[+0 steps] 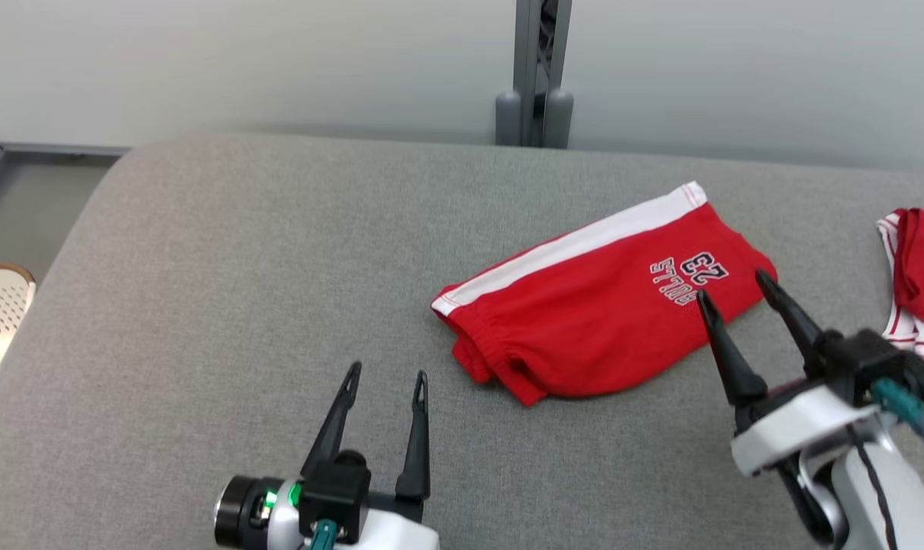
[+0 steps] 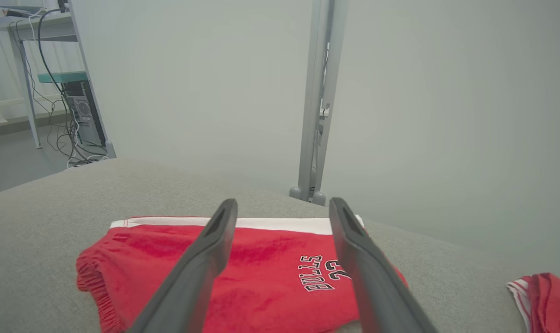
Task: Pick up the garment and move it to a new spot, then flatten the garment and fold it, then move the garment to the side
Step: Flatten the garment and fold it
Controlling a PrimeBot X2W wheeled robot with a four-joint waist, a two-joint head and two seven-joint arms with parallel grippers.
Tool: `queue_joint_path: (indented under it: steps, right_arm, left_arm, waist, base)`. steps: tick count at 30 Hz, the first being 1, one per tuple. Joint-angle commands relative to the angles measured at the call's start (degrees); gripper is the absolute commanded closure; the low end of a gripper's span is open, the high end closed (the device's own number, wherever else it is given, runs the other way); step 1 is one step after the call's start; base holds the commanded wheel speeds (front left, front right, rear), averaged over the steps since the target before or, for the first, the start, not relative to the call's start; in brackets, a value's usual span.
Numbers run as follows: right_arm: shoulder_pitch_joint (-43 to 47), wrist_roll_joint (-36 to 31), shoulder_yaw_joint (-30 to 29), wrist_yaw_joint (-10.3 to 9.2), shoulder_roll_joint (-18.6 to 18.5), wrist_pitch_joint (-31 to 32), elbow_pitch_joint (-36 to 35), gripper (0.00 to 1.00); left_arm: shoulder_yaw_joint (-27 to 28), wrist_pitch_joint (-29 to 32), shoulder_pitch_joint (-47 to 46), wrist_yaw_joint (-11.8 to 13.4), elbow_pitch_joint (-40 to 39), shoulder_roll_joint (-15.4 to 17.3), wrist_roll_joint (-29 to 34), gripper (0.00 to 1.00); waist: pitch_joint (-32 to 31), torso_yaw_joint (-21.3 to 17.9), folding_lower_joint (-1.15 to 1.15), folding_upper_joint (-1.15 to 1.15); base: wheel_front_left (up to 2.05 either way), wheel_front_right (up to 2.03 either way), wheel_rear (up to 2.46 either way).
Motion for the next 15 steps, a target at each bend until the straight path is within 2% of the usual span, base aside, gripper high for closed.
queue_joint_path:
  steps: [1, 8, 15]
  right_arm:
    - [1.63, -0.29, -0.78, -0.02, 0.57, -0.22, -0.74, 0.0]
    - [11.78, -2.43, -6.36, -0.02, 5.37, -0.23, -5.44, 0.0]
    - [15.42, 0.07, -9.6, -0.02, 6.16, -0.23, -5.2, 0.0]
  left_arm:
    - [0.5, -0.22, 0.81, -0.23, -0.32, 0.12, 0.4, 0.0]
    - [2.13, -0.22, 5.97, -2.01, -1.47, -1.31, 2.71, 0.0]
    - [2.91, -0.22, 7.07, -3.67, -1.82, -2.34, 4.61, 0.0]
  waist:
    - [-1.46, 0.08, 0.0, 0.0]
    - [-3.74, -0.41, 0.0, 0.0]
    - [-3.38, -0.06, 0.0, 0.0]
  base:
    - [0.0, 0.0, 0.0]
    - [0.0, 0.0, 0.0]
    - [0.0, 0.0, 0.0]
